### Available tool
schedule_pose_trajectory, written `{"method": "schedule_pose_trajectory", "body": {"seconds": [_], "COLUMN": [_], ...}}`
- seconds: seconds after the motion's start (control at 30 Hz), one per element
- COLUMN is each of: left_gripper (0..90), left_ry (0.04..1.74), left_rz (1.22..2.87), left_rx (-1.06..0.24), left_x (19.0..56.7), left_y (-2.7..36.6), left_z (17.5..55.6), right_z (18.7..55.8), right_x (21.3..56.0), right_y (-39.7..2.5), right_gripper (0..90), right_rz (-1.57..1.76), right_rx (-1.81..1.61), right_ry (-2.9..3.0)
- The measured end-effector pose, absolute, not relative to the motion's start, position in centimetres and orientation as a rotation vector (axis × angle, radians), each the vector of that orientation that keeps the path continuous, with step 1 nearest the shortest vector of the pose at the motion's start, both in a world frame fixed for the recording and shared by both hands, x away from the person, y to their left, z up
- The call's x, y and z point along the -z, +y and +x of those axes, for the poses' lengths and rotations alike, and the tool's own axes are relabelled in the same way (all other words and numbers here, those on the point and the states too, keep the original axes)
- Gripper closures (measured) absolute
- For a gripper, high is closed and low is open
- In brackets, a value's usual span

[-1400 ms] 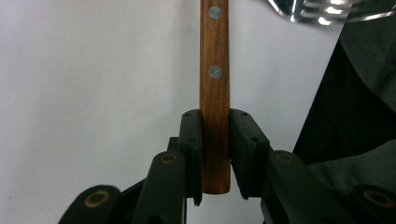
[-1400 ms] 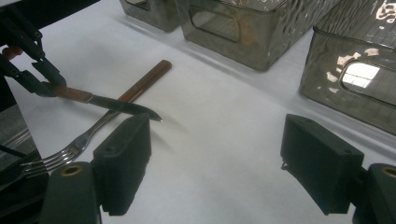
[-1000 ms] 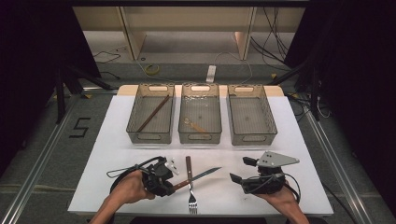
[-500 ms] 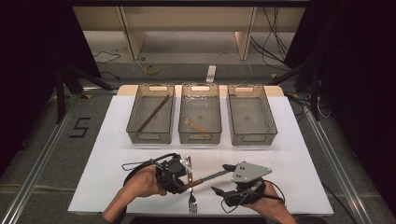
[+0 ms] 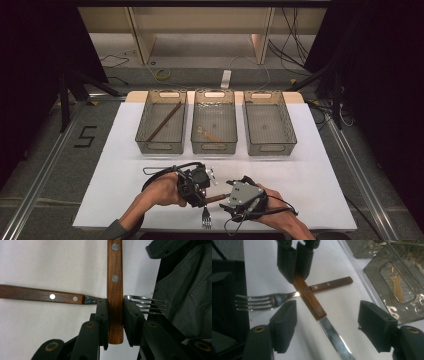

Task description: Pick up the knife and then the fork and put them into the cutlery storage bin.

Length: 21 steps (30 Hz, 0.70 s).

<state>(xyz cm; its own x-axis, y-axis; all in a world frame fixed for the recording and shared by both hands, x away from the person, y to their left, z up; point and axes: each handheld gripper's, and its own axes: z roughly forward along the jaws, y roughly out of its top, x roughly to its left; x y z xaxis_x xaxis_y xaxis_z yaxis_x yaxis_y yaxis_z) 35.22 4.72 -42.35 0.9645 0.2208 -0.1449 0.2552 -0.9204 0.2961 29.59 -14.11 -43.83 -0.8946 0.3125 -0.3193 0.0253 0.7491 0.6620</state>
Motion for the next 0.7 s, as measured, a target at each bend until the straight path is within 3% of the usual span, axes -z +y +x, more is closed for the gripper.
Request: {"method": "schedule_pose_trajectory", "body": {"seconds": [0.7], "left_gripper": [74.8], "left_ry": [0.307], "left_rz": [2.816], "left_rx": [0.21], "left_x": [41.8], "left_y": [3.7], "left_z": [34.8], "right_z": [28.7], "right_x": [45.2], "right_y": [-12.1], "right_gripper": [60.0], "right_rz": [0.0], "right_rx": [-0.752], "right_ry": [2.559]}}
